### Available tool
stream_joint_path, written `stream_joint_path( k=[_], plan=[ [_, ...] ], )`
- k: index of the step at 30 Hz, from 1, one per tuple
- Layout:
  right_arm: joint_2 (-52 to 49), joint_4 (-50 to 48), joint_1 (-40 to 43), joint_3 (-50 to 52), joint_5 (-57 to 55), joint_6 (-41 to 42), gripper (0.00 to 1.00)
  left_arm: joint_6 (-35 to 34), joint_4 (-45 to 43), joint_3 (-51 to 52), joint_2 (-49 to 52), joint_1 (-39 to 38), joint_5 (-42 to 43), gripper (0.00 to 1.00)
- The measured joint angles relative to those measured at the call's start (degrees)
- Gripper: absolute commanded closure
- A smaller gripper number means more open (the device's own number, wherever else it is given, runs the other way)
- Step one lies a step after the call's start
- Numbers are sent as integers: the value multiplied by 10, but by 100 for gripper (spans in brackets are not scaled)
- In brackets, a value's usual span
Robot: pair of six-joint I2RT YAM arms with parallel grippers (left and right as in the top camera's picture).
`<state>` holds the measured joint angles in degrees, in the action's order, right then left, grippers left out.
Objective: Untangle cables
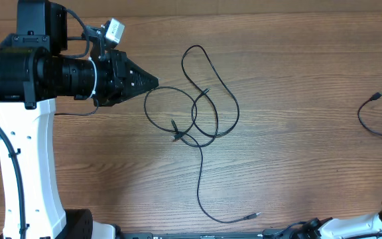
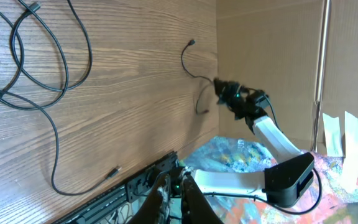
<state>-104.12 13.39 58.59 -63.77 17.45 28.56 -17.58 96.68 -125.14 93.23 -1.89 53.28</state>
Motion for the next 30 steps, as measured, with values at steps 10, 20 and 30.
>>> stream_joint_path(
  k=[10, 20, 30],
  plan=[
    [0, -272, -19, -11, 17, -16, 96, -3, 0, 0, 0, -93, -2, 96],
    [0, -399, -3, -14, -43, -52, 0, -37, -12, 0, 0, -124, -2, 96],
    [0, -313, -17, -17, 123, -35, 0, -39, -21, 0, 0, -124, -2, 95]
  ],
)
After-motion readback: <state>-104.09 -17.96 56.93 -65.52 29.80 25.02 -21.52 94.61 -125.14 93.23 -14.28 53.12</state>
